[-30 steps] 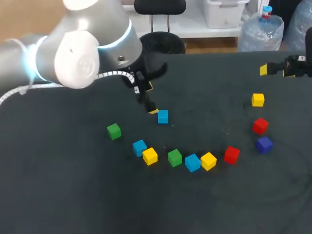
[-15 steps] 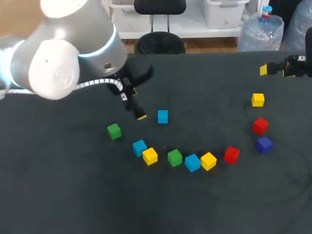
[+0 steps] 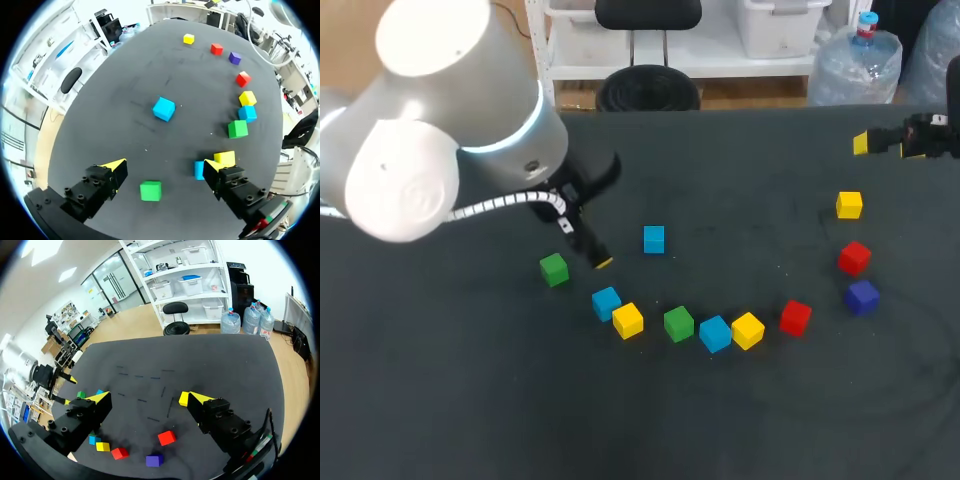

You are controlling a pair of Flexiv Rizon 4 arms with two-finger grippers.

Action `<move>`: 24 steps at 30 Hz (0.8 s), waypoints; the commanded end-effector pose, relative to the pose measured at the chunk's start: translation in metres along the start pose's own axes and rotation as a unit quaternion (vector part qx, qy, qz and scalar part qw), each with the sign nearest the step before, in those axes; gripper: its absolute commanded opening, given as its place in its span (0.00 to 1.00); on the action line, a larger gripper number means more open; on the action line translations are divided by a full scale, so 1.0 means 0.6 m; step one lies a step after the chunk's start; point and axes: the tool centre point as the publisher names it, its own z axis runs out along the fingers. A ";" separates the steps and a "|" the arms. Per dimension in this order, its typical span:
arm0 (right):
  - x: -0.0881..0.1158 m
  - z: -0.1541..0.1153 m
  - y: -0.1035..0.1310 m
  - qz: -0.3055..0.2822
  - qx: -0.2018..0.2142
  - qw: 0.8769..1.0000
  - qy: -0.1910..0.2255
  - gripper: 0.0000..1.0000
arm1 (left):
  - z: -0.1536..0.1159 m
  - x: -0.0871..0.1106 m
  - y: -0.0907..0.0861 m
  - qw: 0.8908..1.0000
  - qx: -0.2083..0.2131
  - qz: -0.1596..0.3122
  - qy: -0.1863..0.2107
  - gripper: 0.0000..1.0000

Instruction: Place the blue cubes, place green cubes on the blue cubes, place the yellow cubes on the green cubes, then place the red cubes on the yellow cubes, and place purple cube on the red cubes.

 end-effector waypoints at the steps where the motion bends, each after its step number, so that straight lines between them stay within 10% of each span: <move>1: 0.001 0.000 0.002 0.000 0.002 1.000 -0.001 1.00 | -0.001 0.013 -0.017 1.000 -0.010 -0.006 0.000 1.00; 24: 0.001 0.000 0.002 0.000 0.002 1.000 -0.001 1.00 | -0.002 0.050 -0.080 0.998 0.048 0.044 -0.015 1.00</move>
